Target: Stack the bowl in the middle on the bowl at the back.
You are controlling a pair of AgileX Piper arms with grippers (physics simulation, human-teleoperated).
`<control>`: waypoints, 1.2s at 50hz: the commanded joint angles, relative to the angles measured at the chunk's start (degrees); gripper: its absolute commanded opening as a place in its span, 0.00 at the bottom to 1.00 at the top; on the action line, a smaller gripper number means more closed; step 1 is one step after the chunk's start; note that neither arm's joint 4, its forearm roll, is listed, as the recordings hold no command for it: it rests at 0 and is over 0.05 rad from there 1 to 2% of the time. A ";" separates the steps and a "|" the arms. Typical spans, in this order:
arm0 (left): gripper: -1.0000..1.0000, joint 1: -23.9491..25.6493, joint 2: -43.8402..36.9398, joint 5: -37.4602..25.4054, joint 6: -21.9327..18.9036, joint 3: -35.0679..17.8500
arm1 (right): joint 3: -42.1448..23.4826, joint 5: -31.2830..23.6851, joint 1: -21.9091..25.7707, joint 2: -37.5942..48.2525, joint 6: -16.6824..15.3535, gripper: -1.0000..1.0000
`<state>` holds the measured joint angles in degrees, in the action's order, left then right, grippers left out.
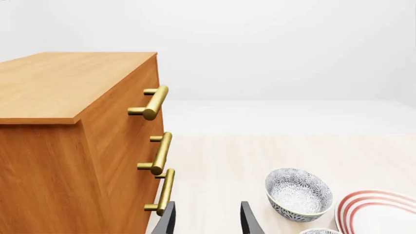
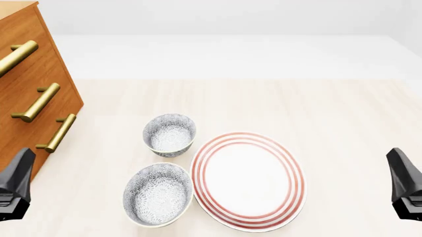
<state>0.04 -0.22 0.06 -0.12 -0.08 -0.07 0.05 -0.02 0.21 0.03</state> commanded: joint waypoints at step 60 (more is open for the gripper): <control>1.00 19.99 -34.20 -31.35 12.44 -39.35 | -0.18 0.10 -1.09 0.08 1.73 1.00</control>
<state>16.47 -27.84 -24.16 6.03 -32.68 -0.22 0.18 -1.04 0.46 1.47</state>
